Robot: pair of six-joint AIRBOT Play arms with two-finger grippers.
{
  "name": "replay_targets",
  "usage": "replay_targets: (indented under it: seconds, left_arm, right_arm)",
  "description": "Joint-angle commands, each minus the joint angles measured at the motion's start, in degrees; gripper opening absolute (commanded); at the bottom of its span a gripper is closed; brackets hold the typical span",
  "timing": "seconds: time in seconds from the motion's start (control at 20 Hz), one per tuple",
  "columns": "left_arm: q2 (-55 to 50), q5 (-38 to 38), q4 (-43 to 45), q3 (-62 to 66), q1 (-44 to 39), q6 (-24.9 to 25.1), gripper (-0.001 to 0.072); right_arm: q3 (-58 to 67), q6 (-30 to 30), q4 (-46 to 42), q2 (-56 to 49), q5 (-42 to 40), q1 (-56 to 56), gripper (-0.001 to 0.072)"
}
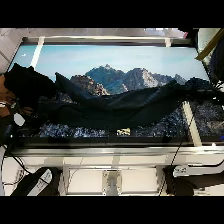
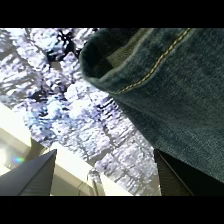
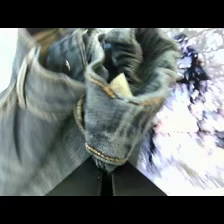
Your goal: Fold the clothes and pants, and hang the long-sleeved shirts on hangers.
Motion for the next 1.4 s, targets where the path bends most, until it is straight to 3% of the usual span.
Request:
replay_targets:
  seconds: [0.0,0.15,0.4,0.45,0.5,0.75,0.85,0.9,0.95,1.0,1.05,1.15,1.35]
  left_arm:
    - [0.0,1.0,-1.8,0.0,0.0,0.2,0.0711]
    - [-2.3,3.2,-4.8,0.0,-0.1,0.2,0.0711]
    - [-5.7,6.4,-6.1,-0.1,0.0,0.2,0.0708]
    - [-6.5,7.2,-6.9,-0.1,-0.1,0.2,0.0676]
    - [-7.5,8.2,-9.0,-0.1,-0.1,0.3,0.0582]
    - [-13.0,16.3,-15.9,-0.1,-2.7,2.8,0.0531]
    - [-15.1,17.0,-15.9,-0.1,-3.8,2.8,0.0398]
    - [-15.8,17.0,-15.9,-0.1,-4.0,2.8,0.0287]
    - [-16.0,17.1,-15.6,-0.1,-4.0,2.8,0.0102]
    - [-15.6,17.1,-14.6,0.2,-3.9,3.1,0.0014]
    - [-14.6,16.8,-12.9,1.0,-3.5,3.7,0.0015]
    - [-10.4,13.1,-7.0,4.4,-3.0,4.3,0.0015]
    - [-2.9,-10.8,8.4,16.0,-2.9,10.1,0.0014]
  right_arm:
    - [2.9,0.4,-8.6,7.0,12.3,-4.0,0.0051]
    - [2.9,-0.2,-9.1,11.3,19.7,-9.4,0.0051]
    - [2.9,-0.2,-8.7,11.8,23.0,-11.3,0.0051]
    - [2.9,-0.2,-7.7,11.8,22.8,-11.3,0.0052]
    - [2.9,-0.2,-7.3,11.8,22.1,-11.3,0.0051]
    - [2.9,-0.2,-7.3,11.8,22.0,-11.3,0.0052]
    - [2.9,-0.2,-7.3,11.8,21.9,-11.3,0.0052]
    - [2.9,-0.2,-7.3,11.8,22.0,-11.3,0.0052]
    - [2.9,-0.2,-7.3,11.8,22.0,-11.3,0.0052]
    - [2.9,-0.2,-7.3,12.0,22.0,-11.3,0.0052]
    - [2.9,-0.2,-7.4,12.4,22.1,-11.4,0.0052]
    - [3.3,-1.3,-8.7,14.2,22.8,-12.5,0.0051]
    - [3.6,-4.7,-9.5,17.9,28.6,-19.1,0.0051]
